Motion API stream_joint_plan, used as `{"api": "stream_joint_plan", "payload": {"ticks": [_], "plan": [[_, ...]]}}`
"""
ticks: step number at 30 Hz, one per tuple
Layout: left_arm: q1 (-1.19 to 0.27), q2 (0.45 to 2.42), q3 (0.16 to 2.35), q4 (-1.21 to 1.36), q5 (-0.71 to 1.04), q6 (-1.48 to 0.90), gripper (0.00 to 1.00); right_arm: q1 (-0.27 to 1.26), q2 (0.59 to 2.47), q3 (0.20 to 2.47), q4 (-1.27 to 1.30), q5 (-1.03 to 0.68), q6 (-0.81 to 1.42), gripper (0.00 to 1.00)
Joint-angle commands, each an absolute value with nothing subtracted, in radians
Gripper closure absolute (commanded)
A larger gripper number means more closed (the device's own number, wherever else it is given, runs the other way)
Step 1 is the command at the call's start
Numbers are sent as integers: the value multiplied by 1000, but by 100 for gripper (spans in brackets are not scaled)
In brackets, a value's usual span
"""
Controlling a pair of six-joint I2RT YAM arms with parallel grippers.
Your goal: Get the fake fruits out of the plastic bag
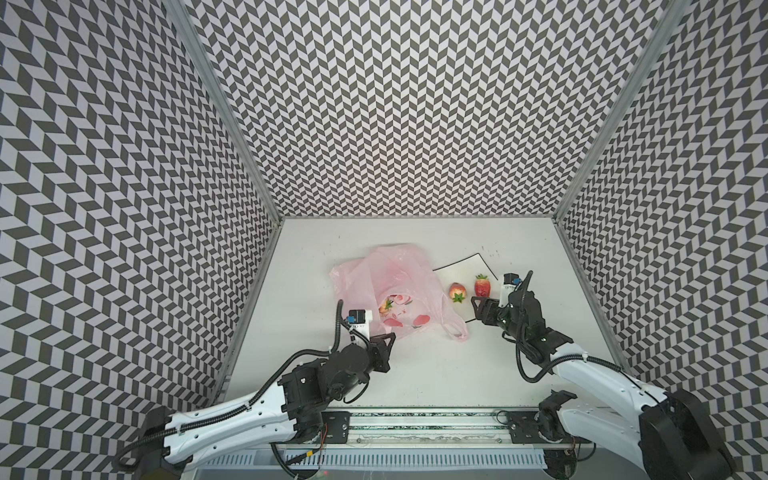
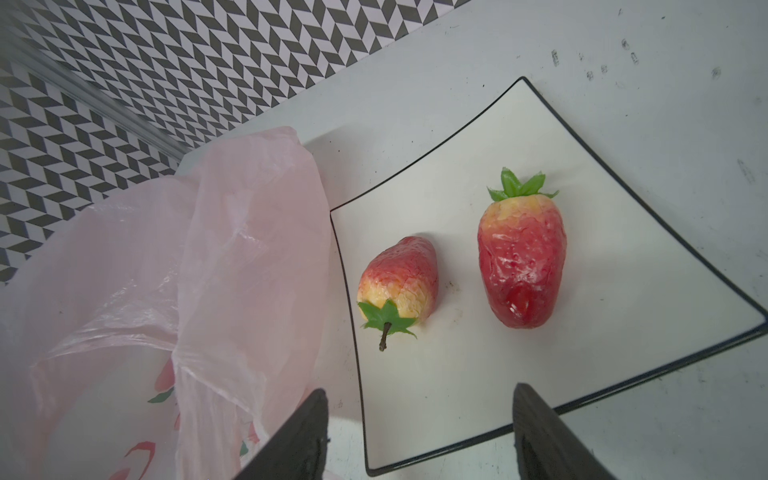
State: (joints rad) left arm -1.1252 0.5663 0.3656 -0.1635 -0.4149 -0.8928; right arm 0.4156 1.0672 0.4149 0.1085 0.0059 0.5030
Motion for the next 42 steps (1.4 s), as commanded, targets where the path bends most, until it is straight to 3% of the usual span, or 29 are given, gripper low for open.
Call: {"api": "stream_joint_plan", "payload": {"ticks": [1, 8, 12, 19, 24, 32, 42], "plan": [[-1048, 512, 349, -56, -311, -861, 100, 413, 1048, 461, 118, -36, 492, 34], [-932, 444, 308, 12, -162, -895, 100, 426, 985, 526, 63, -86, 512, 42], [-927, 420, 292, 28, -161, -910, 100, 551, 1001, 586, 69, -107, 518, 49], [-927, 383, 272, -25, -214, -977, 100, 848, 1192, 681, 196, -121, 515, 53], [-927, 347, 264, -70, -252, -1010, 100, 924, 1398, 758, 266, -131, 519, 53], [-927, 299, 257, -103, -264, -1020, 100, 929, 1688, 913, 343, -57, 562, 43], [-927, 309, 265, -101, -258, -1011, 100, 932, 1886, 1040, 373, 78, 644, 30]]}}
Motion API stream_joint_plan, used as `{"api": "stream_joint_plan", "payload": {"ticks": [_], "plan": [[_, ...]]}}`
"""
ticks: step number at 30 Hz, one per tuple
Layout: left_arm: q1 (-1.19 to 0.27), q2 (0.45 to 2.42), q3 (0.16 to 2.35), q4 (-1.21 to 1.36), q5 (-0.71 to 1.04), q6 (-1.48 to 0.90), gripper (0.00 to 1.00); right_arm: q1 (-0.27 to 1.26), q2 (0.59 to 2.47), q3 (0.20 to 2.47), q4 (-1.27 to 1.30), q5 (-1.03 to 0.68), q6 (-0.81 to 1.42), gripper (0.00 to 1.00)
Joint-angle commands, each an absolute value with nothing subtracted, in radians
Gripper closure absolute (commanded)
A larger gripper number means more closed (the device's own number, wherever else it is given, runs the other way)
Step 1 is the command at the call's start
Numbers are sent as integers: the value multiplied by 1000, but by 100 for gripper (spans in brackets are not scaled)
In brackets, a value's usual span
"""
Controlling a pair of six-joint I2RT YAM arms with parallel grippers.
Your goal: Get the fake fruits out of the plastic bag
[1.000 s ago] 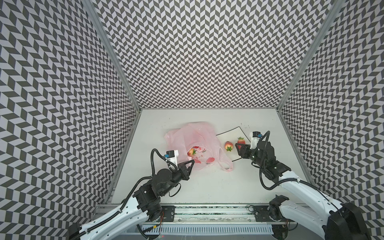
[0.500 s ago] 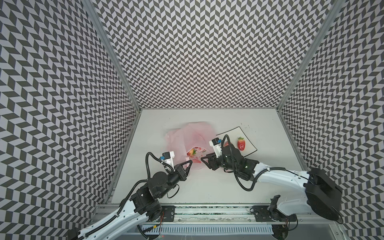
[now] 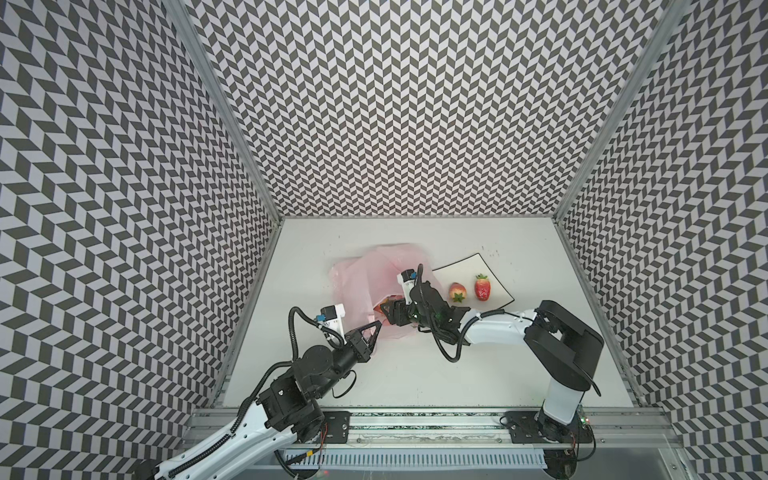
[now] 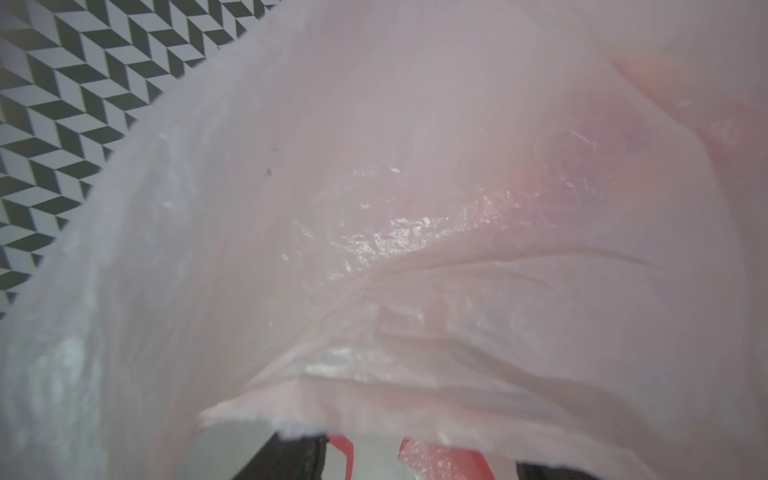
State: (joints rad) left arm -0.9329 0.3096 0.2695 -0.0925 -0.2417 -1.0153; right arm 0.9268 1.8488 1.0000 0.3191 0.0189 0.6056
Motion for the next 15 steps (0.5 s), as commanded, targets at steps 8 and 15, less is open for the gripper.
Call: {"api": "stream_joint_plan", "payload": {"ticks": [8, 15], "plan": [[-927, 319, 267, -89, -246, -1000, 100, 939, 2017, 1157, 349, 113, 652, 27], [-927, 347, 279, -75, -235, -997, 100, 942, 2127, 1244, 325, 125, 665, 28]]}}
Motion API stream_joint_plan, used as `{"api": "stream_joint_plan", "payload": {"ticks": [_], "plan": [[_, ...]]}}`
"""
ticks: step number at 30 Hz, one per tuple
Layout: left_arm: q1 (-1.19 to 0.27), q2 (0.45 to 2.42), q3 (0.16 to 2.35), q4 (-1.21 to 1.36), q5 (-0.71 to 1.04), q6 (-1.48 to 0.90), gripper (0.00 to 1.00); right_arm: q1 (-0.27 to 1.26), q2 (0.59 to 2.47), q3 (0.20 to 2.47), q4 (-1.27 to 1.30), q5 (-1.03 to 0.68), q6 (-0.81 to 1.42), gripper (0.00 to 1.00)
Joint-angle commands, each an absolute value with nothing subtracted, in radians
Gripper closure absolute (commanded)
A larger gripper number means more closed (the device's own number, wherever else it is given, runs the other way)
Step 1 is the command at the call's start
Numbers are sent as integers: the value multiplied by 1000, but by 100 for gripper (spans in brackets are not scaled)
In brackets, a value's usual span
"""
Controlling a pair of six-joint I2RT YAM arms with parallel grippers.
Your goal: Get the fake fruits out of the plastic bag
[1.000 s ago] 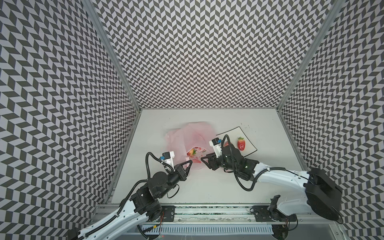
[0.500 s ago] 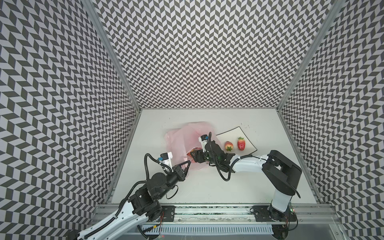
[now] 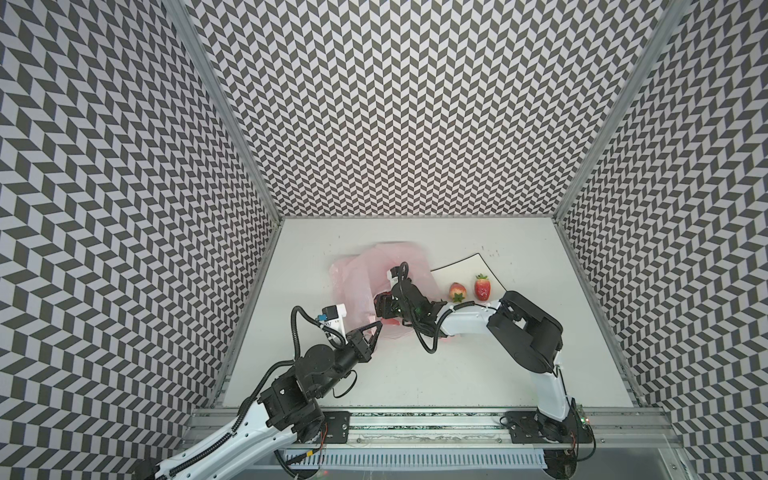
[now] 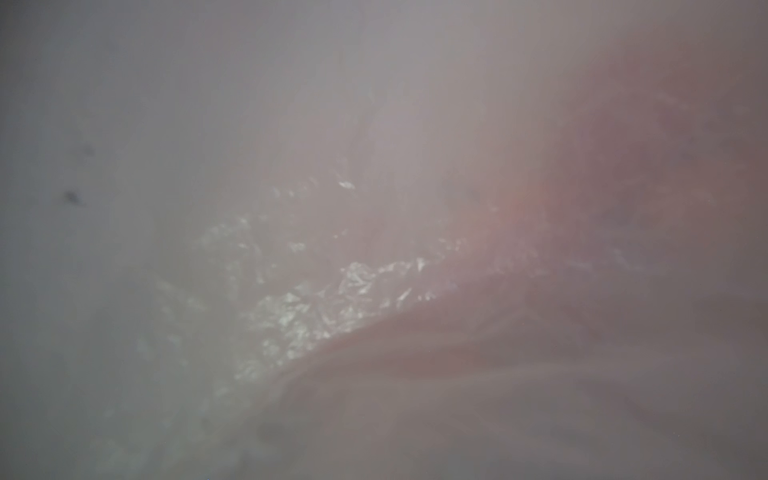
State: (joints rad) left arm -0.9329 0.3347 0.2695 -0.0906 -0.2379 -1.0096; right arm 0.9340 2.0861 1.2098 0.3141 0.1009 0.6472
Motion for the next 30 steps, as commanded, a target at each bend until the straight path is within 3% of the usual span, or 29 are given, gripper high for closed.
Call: {"api": "stream_joint_plan", "payload": {"ticks": [1, 9, 15, 22, 30], "plan": [[-927, 352, 279, -72, -232, -997, 100, 943, 2145, 1262, 318, 124, 667, 28], [-927, 360, 282, -69, -230, -1000, 100, 948, 2235, 1342, 287, 128, 670, 35], [-926, 360, 279, -75, -239, -1004, 100, 947, 2232, 1346, 288, 141, 653, 49], [-927, 355, 258, -79, -276, -1038, 100, 953, 2141, 1273, 327, 127, 631, 62], [-927, 343, 248, -76, -314, -1057, 100, 973, 1978, 1101, 376, 111, 610, 63]]}}
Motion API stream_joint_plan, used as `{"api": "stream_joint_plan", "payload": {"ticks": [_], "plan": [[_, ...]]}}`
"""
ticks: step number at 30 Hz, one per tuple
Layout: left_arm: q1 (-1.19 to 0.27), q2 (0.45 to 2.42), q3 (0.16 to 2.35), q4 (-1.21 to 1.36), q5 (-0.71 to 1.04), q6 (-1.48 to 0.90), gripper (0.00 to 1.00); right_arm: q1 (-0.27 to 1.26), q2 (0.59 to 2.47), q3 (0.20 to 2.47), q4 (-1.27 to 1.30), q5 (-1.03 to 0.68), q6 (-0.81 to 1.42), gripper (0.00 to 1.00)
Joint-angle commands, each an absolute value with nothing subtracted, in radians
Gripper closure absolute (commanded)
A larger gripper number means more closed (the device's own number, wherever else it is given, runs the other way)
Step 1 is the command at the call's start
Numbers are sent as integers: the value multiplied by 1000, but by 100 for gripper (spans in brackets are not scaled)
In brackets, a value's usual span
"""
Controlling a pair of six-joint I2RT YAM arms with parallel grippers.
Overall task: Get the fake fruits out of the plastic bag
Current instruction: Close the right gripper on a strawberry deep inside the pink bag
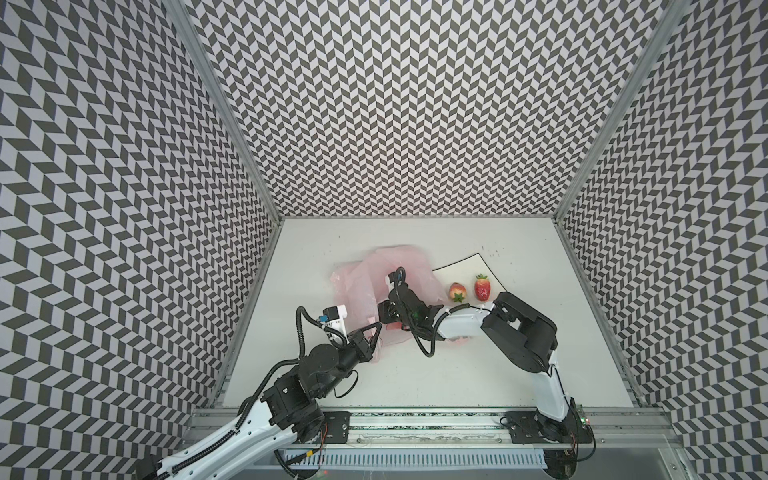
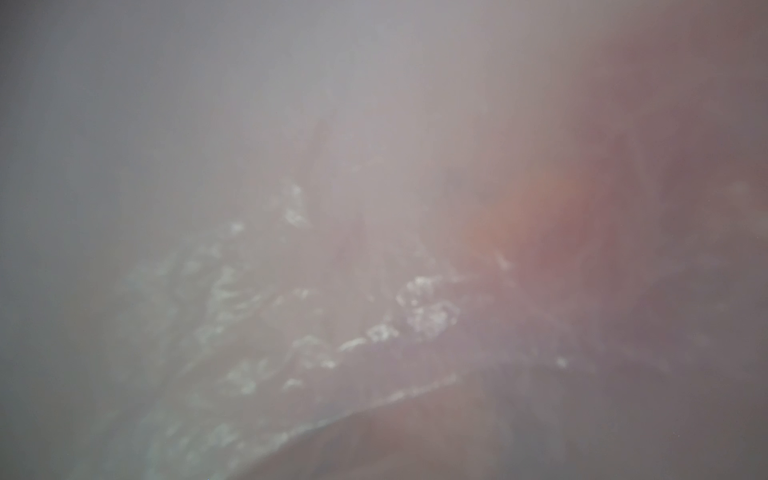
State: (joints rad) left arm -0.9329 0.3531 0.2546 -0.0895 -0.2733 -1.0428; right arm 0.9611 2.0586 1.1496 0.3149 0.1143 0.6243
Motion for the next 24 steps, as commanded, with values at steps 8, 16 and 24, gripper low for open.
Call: {"api": "stream_joint_plan", "payload": {"ticks": [8, 16, 24], "plan": [[-927, 350, 240, -55, -326, -1052, 100, 980, 1802, 943, 386, 81, 595, 64], [-927, 345, 245, -63, -334, -1042, 100, 987, 1645, 813, 336, 105, 584, 64], [-927, 344, 238, -60, -331, -1049, 100, 988, 1634, 787, 329, 98, 598, 64]]}}
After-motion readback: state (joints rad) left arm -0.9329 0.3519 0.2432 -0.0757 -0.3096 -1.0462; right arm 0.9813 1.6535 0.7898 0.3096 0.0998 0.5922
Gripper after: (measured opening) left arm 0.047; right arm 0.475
